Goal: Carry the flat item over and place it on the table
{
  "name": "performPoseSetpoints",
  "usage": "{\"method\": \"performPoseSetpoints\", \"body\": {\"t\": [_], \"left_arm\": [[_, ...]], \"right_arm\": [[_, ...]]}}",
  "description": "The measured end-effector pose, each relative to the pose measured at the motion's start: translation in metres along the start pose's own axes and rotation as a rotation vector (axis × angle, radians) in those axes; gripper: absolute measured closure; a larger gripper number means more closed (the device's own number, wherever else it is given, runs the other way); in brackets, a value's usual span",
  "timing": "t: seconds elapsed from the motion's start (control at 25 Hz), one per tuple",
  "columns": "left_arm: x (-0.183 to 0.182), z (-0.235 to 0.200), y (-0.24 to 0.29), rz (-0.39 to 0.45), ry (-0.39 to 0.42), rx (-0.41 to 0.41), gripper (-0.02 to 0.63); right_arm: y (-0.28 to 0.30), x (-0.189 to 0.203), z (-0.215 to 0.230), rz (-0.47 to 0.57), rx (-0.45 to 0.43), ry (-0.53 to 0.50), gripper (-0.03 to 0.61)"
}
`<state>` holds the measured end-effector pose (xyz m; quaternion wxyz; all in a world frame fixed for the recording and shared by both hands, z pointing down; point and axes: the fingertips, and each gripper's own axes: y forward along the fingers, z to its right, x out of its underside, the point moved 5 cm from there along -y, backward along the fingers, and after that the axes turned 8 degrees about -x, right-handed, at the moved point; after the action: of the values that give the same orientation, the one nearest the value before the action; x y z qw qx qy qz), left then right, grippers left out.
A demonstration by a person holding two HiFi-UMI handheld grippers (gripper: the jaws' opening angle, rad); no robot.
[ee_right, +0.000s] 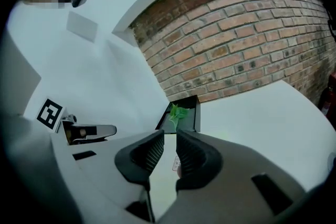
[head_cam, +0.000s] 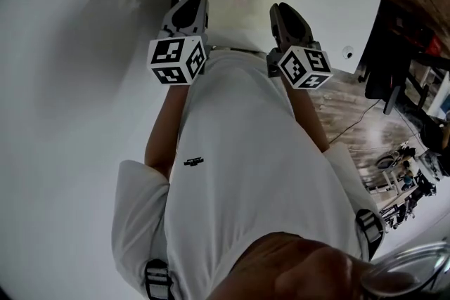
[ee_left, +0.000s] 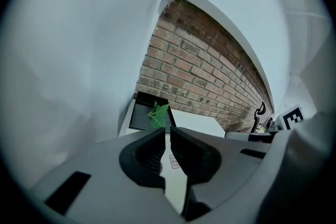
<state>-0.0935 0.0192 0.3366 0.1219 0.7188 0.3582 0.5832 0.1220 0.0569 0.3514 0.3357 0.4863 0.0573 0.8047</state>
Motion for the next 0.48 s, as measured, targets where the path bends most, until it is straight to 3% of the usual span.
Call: {"method": "performPoseSetpoints", "body": {"t": [0.48], "left_arm": [[-0.010,0.024,-0.054,0.054,0.045,0.039,0.569]], "right_arm": [[-0.022,-0.021,-0.052,0.092,-0.030,-0.079,0.506]]}}
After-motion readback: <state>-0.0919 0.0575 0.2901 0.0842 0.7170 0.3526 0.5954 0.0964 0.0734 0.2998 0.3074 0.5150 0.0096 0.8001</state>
